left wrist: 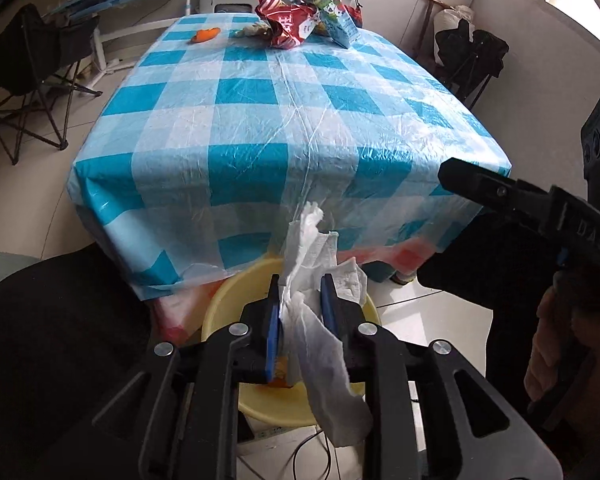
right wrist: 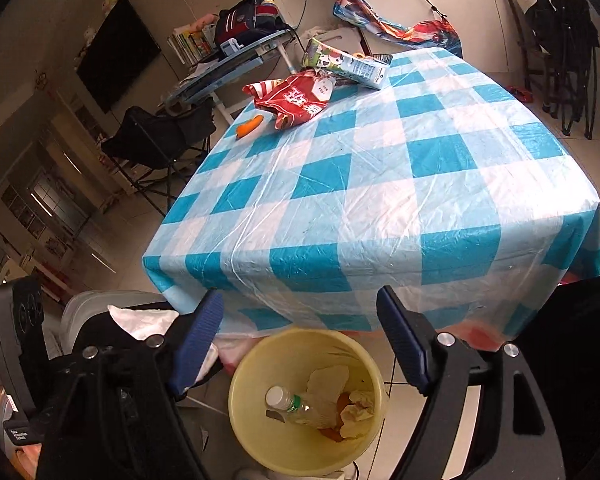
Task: Collect trash
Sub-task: 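Drop the bottle into the bucket with the right tool while the left releases the tissue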
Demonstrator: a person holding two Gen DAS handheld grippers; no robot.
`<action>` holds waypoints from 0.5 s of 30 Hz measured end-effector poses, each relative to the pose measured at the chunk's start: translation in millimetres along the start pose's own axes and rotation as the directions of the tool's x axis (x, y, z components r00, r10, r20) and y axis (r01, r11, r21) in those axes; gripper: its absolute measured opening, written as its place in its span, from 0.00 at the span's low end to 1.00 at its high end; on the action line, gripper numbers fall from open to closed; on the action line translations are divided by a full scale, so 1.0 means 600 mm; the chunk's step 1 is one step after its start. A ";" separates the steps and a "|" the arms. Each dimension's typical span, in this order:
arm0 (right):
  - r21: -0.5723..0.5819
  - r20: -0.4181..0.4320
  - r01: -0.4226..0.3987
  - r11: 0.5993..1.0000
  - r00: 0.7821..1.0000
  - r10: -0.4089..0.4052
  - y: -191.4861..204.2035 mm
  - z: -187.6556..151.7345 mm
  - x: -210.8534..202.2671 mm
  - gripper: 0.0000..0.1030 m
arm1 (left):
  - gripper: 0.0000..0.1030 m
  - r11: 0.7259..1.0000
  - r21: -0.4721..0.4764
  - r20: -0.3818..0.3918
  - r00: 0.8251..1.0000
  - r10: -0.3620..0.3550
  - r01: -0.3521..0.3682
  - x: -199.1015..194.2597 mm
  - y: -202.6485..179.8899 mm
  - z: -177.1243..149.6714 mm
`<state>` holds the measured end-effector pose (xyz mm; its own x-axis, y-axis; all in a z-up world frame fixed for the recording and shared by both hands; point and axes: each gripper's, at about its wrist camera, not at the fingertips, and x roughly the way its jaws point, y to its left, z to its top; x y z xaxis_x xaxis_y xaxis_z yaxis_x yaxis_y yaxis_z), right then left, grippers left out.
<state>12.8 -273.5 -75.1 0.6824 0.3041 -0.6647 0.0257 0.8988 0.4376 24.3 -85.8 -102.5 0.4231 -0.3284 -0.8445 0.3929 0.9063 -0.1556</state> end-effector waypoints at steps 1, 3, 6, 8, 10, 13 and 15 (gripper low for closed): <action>-0.001 -0.003 0.003 1.000 1.000 -0.003 -0.001 -0.002 0.001 0.74 | 0.31 1.000 0.005 -0.009 1.000 0.017 -0.017 0.005 -0.001 -0.005; -0.015 0.000 0.007 1.000 1.000 -0.007 0.008 -0.004 0.001 0.74 | 0.49 0.999 -0.018 0.006 1.000 0.031 -0.030 0.001 0.008 -0.006; -0.041 0.000 0.010 0.999 1.000 -0.010 0.013 -0.011 -0.008 0.75 | 0.71 0.995 -0.081 0.094 0.994 0.065 -0.057 -0.025 0.033 -0.003; -0.051 -0.004 0.016 0.999 1.000 -0.016 0.014 -0.013 -0.005 0.76 | 0.75 0.988 -0.136 0.130 0.987 0.089 -0.071 -0.035 0.054 -0.001; -0.056 -0.008 0.021 0.998 1.000 -0.022 0.015 -0.014 -0.003 0.76 | 0.75 0.977 -0.194 0.139 0.983 0.116 -0.088 -0.037 0.075 0.001; -0.063 -0.010 0.028 0.998 1.000 -0.029 0.017 -0.015 0.000 0.76 | 0.76 0.958 -0.266 0.145 0.978 0.149 -0.107 -0.039 0.101 0.001; -0.066 -0.013 0.030 0.997 0.999 -0.031 0.017 -0.016 0.002 0.76 | 0.78 0.950 -0.288 0.157 0.973 0.168 -0.118 -0.043 0.108 0.000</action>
<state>6.9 -260.8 -77.3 0.6721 0.2799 -0.6855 -0.0020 0.9265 0.3763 38.7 -18.6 -91.0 0.6057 -0.2091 -0.7677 0.0884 0.9766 -0.1963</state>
